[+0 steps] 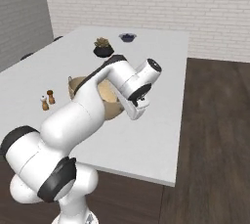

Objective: Open the cabinet, pick up the bread from the cabinet and place it in the basket. Then move the basket to the dining counter.

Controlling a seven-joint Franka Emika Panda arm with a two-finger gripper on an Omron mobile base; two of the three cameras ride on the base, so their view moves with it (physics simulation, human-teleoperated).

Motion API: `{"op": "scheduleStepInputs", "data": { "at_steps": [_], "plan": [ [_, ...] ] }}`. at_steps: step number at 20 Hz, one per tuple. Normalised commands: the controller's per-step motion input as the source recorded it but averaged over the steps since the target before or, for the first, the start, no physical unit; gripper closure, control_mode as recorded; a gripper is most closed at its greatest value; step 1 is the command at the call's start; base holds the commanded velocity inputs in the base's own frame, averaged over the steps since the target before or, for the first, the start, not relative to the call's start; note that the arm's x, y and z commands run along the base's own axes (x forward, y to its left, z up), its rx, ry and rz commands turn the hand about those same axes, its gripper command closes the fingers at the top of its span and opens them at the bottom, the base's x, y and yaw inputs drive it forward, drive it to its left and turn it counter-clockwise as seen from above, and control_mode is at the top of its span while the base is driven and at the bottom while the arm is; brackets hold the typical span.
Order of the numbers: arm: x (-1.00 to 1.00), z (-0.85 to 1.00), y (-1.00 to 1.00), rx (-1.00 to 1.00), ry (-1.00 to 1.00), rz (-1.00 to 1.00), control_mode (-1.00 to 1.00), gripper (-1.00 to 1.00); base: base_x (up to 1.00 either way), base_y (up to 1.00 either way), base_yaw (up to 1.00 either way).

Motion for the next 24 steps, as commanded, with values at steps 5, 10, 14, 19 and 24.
{"op": "scheduleStepInputs", "data": {
  "at_steps": [5,10,14,19,24],
  "plan": [
    [0.21,-0.05,0.17,-0.08,-0.15,-0.32,-1.00,1.00,0.00,0.00,0.00],
    [0.26,-0.08,0.24,-0.17,-0.05,-0.25,-1.00,1.00,0.00,0.00,0.00],
    [0.48,-0.13,0.04,-0.13,0.00,-0.17,-1.00,1.00,0.00,0.00,0.00],
    [0.60,-0.35,0.00,-0.05,0.06,-0.04,-1.00,1.00,0.00,0.00,0.00],
    [0.59,-0.29,0.00,-0.01,0.10,0.00,-1.00,1.00,0.00,0.00,0.00]
  ]
}}
